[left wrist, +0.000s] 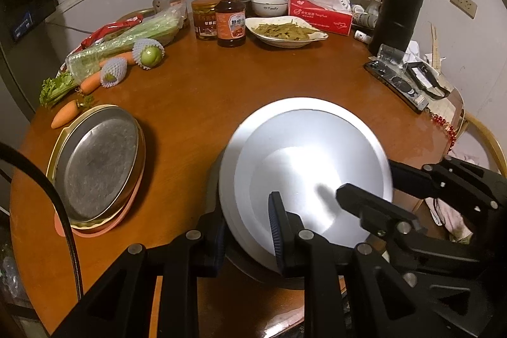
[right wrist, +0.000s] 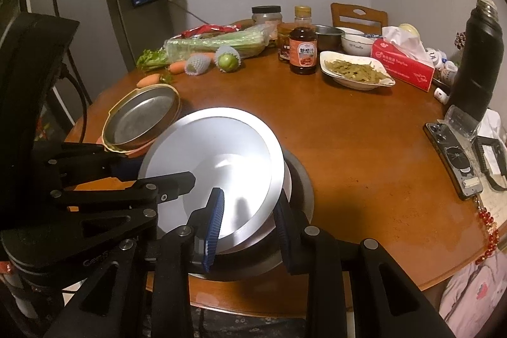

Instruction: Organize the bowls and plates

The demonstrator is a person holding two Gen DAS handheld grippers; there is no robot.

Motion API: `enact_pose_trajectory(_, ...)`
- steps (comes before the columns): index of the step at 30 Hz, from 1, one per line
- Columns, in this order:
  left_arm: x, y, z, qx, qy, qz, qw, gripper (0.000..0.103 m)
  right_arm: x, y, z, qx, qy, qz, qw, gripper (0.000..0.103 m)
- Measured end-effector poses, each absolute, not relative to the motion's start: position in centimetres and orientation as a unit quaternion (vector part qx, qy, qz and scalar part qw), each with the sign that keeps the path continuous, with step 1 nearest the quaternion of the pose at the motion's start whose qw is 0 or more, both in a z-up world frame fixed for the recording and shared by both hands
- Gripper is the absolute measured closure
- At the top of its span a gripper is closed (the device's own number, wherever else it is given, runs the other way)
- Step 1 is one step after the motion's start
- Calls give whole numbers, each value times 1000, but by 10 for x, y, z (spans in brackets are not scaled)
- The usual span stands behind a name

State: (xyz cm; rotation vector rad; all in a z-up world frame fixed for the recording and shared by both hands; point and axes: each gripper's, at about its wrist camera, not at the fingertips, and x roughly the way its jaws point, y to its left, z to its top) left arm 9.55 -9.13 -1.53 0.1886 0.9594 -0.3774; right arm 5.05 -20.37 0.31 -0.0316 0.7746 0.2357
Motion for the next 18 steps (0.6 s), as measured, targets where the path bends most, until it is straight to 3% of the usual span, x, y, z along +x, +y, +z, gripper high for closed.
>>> enact_pose_trajectory(18,91,-85,-14,75,457,-177,868,79,47,-214,12,-5,364,98,926,65)
